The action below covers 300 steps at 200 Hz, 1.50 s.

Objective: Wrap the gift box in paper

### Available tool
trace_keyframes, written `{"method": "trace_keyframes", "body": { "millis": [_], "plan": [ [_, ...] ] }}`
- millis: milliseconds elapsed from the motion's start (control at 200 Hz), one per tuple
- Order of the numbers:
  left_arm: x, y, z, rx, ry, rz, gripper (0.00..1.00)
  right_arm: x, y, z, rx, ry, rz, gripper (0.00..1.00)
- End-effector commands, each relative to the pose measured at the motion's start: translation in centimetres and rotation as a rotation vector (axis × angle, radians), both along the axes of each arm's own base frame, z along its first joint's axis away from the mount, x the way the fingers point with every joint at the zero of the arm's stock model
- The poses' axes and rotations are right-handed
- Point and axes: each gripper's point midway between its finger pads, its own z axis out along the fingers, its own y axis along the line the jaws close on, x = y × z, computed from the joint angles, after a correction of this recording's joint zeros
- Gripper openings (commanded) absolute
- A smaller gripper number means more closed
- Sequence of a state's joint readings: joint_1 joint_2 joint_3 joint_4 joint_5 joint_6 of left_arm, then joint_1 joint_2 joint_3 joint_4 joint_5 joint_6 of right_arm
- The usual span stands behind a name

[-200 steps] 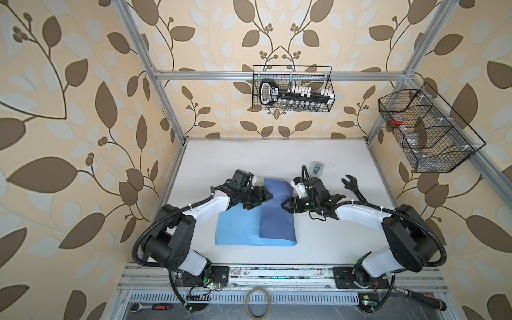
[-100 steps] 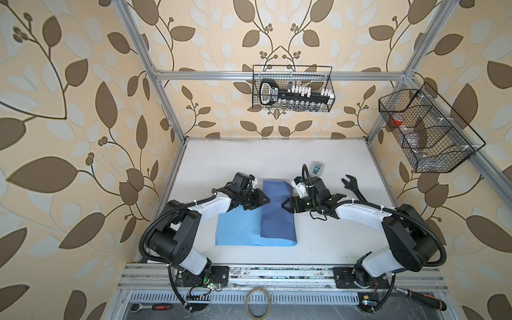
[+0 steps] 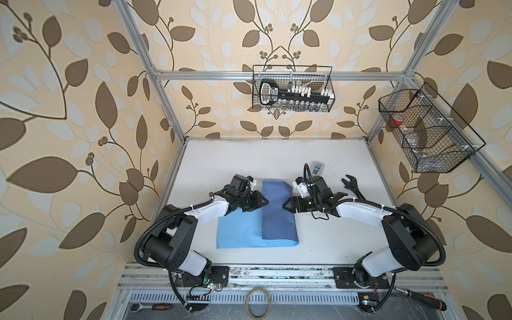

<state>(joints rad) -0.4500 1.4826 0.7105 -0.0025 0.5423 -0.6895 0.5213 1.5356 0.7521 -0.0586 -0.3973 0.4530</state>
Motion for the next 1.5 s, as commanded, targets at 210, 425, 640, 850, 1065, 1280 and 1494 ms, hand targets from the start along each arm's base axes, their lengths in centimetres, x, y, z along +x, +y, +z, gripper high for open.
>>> {"method": "trace_keyframes", "body": {
  "millis": [210,425,640,850,1065,1280,1494],
  "plan": [
    [-3.0,1.8,-1.0,0.045,0.102,0.022,0.57,-1.0,0.2,-2.2,-0.091,0.041,0.029,0.82],
    [-3.0,2.1,-0.1,0.056,0.078,0.025,0.71,-1.2,0.7,-2.3,-0.132,0.031,0.056,0.81],
    [-3.3,2.1,-0.8,0.076,0.097,-0.004,0.69,-1.1,1.7,-1.6,-0.143,0.011,0.088,0.82],
    [-3.8,2.3,-0.4,0.066,0.093,-0.002,0.73,-1.2,2.5,-0.2,-0.175,-0.023,0.104,0.83],
    [-3.6,2.8,0.3,0.076,0.072,0.022,0.75,-1.2,3.3,1.6,-0.164,-0.054,0.111,0.78],
    [-3.4,3.7,1.0,0.079,0.054,0.054,0.76,-1.4,3.8,2.0,-0.163,-0.061,0.123,0.75],
    [-4.0,3.7,0.4,0.071,0.077,0.038,0.69,-1.4,3.5,1.4,-0.179,-0.052,0.11,0.75]
  ]
}}
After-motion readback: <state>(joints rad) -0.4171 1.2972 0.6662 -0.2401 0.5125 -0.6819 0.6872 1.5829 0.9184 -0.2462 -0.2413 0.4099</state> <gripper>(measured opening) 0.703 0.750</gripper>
